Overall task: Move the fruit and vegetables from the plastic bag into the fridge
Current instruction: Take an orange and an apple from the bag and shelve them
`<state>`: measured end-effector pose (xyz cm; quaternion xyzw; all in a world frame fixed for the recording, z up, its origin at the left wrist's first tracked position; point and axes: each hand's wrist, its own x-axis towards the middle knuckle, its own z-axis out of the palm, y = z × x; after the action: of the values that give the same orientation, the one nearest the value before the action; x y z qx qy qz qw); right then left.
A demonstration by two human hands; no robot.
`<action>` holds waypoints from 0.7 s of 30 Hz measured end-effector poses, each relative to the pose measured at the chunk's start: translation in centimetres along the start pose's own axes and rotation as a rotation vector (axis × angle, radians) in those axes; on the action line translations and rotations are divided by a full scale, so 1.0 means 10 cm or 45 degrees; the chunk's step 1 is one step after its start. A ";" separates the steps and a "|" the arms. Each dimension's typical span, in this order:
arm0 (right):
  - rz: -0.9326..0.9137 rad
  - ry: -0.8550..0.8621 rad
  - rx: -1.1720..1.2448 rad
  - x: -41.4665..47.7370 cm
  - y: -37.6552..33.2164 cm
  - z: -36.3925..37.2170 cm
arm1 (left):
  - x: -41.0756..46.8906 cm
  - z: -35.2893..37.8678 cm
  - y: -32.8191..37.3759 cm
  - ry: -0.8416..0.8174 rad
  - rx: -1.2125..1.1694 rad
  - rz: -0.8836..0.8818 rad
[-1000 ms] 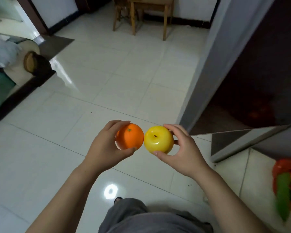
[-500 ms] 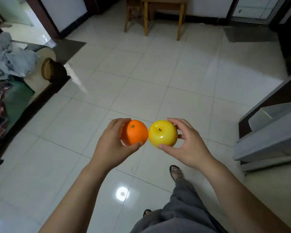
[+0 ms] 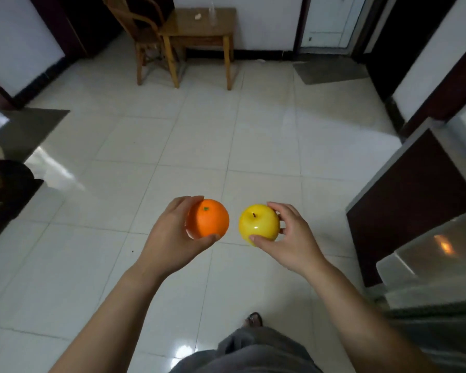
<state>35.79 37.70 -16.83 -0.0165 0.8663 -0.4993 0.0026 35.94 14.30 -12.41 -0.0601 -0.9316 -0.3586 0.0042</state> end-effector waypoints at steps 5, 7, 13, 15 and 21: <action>0.049 0.106 -0.090 0.81 -0.06 -0.10 | 0.95 0.02 -0.02 -0.027 -0.010 0.065; 0.056 0.203 -0.099 1.07 -0.05 -0.21 | 1.37 0.08 0.03 -0.075 -0.007 0.142; 0.180 0.611 -0.142 1.56 0.28 -0.84 | 2.74 0.59 0.54 -0.327 -0.089 0.434; 0.272 0.735 -0.136 1.67 0.38 -1.10 | 3.15 0.81 0.77 -0.456 -0.107 0.540; 0.507 1.109 -0.143 2.10 0.51 -1.59 | 4.30 1.28 1.67 -0.737 -0.031 1.022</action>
<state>14.36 53.38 -12.99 0.3603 0.7988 -0.4019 -0.2657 -4.34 39.81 -8.60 -0.5111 -0.7937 -0.3083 -0.1176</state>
